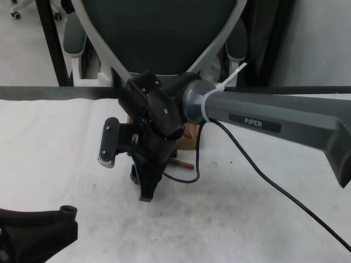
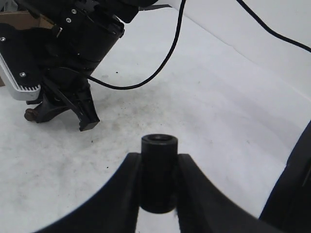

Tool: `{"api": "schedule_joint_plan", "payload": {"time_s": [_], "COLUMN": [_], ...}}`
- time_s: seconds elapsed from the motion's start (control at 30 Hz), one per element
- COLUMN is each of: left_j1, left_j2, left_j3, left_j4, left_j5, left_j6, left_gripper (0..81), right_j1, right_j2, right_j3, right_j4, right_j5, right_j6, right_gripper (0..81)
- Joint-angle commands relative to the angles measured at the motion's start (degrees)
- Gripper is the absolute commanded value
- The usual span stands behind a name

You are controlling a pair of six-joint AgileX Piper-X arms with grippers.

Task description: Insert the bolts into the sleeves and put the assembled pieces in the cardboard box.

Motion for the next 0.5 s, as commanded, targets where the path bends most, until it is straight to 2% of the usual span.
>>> {"api": "schedule_joint_plan", "payload": {"time_s": [0.0, 0.07, 0.1, 0.37, 0.47], "left_j1": [-0.3, -0.3, -0.3, -0.3, -0.3], "left_j2": [-0.5, -0.5, -0.5, -0.5, -0.5], "left_j3": [0.0, 0.0, 0.0, -0.1, -0.1], "left_j4": [-0.8, -0.8, -0.8, -0.9, -1.0], "left_j5": [-0.1, -0.1, -0.1, 0.3, 0.4], "left_j6": [-0.1, -0.1, -0.1, -0.6, -0.5], "left_gripper": [0.8, 0.8, 0.8, 0.8, 0.8], "right_j1": [-0.1, -0.1, -0.3, -2.4, -3.3], "right_j2": [0.3, 0.3, 0.3, -0.6, -2.6], "right_j3": [-0.6, -0.6, -0.6, -0.6, -0.6], "right_j4": [0.5, 0.6, 0.7, 4.2, 4.4], "right_j5": [-0.9, -1.3, -1.7, -1.7, -3.8], "right_j6": [2.2, 4.1, 5.5, 12.5, 14.5], "right_gripper": [14.0, 1.9, 0.1, 0.2, 0.2]}}
